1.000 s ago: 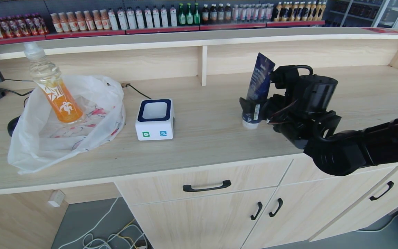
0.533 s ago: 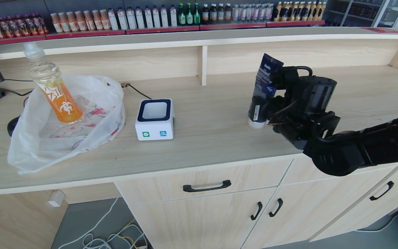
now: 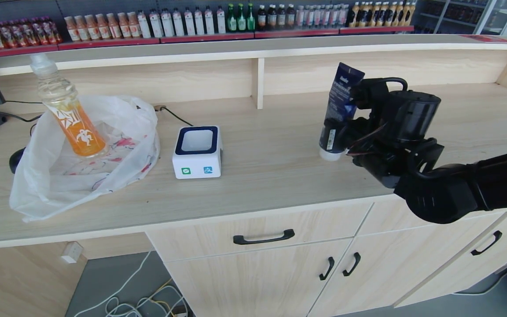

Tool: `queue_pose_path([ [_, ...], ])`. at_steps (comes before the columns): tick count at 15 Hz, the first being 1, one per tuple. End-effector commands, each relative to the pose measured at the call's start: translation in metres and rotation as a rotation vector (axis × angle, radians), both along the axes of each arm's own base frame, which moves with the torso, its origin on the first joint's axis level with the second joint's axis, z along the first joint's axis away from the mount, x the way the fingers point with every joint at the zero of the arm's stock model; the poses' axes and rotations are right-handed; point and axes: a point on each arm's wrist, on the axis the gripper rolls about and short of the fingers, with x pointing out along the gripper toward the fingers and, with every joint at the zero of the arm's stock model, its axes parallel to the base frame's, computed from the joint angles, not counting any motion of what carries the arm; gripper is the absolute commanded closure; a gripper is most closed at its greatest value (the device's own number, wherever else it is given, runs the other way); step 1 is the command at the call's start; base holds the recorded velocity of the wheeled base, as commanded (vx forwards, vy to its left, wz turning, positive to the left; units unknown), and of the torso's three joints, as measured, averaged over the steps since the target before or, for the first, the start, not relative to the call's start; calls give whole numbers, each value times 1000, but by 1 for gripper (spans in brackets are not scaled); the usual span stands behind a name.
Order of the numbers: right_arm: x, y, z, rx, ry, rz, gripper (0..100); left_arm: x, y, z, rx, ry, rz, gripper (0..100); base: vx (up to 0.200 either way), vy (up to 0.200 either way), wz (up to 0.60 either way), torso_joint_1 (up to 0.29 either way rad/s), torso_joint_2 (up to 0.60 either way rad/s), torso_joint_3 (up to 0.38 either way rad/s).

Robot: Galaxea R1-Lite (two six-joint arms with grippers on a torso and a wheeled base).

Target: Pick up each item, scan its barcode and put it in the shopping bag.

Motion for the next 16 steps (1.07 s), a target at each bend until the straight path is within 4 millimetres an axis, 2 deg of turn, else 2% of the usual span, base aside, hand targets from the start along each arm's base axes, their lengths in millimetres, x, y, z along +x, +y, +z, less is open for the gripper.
queue_pose_path([
  [1,-15,-7,21,24,-49,1,100,0,0,0,0,-1,1,0,0,0,0,0,0,0],
  [3,-25,-12,33,37,-72,2,100,0,0,0,0,0,0,0,0,0,0,0,0,0],
  [8,-86,-21,63,93,-131,71,100,0,0,0,0,-1,0,0,0,0,0,0,0,0],
  [13,-145,-27,46,81,-83,172,100,0,0,0,0,-1,0,0,0,0,0,0,0,0],
  [16,-159,-32,38,77,-65,191,100,0,0,0,0,-1,0,0,0,0,0,0,0,0],
])
